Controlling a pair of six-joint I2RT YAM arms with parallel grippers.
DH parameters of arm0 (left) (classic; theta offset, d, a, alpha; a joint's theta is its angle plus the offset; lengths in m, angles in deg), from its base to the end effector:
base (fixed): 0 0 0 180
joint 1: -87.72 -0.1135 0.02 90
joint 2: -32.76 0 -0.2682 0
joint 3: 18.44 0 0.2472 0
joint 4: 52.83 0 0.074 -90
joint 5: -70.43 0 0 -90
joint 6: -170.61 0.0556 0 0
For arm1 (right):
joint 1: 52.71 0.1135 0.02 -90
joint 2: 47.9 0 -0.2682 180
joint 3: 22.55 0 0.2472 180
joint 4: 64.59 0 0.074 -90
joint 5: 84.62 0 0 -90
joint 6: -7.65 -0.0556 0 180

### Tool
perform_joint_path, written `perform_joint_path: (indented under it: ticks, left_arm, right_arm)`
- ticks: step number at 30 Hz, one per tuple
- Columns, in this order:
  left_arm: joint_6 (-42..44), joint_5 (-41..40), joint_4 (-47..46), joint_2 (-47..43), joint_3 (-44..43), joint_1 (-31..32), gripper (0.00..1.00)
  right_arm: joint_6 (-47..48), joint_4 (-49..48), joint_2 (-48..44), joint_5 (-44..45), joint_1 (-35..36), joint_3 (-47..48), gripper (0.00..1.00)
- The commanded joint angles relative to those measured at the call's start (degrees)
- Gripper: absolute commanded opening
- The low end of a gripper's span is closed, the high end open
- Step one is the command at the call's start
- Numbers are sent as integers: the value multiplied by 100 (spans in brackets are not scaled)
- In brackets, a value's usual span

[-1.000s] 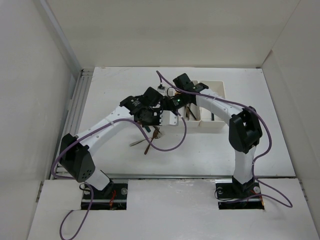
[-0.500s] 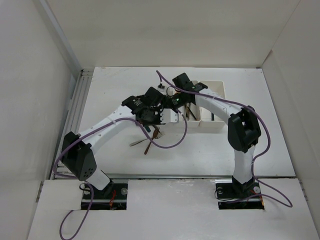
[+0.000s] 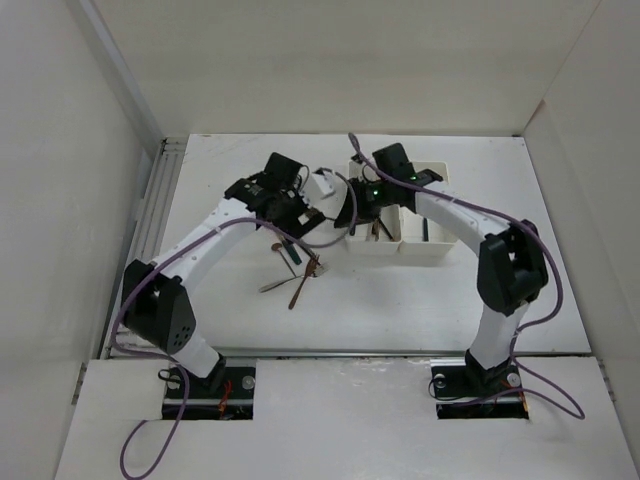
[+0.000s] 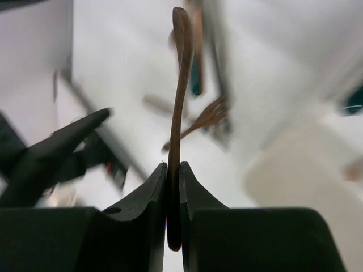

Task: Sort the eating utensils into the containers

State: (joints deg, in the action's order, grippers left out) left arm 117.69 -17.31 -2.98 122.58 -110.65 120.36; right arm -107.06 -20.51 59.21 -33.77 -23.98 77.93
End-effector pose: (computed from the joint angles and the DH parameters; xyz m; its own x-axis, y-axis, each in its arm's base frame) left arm 0.2967 -0.1926 0.2965 -0.1565 0.8157 -0.5569 0.8220 0.4202 0.3845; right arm 0.3502 0.2320 0.2506 -0.9189 -0.1340 -0.3710 -0.3734 0.5987 0.7086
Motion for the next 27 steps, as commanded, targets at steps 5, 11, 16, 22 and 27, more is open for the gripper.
perform_joint_path:
  ticks: [5,11,16,22,27]
  left_arm:
    - [-2984,-919,-1252,-729,-558,-935,100]
    - [-3901,-377,-884,-396,-559,-1453,100]
    - [-4156,-182,-559,175,-445,-1524,90]
    - [-4209,-42,-259,940,-217,-1577,85]
    - [-4262,169,-259,1117,-111,-1638,82]
  right_arm:
    - [-605,-1650,-1499,3068,-131,-601,0]
    - [-605,-1449,-1395,5048,-131,-803,0]
    - [-605,-923,-649,4988,-78,-417,0]
    - [-676,-737,-332,5085,27,-250,38]
    - [-518,-517,-515,5208,150,-197,58]
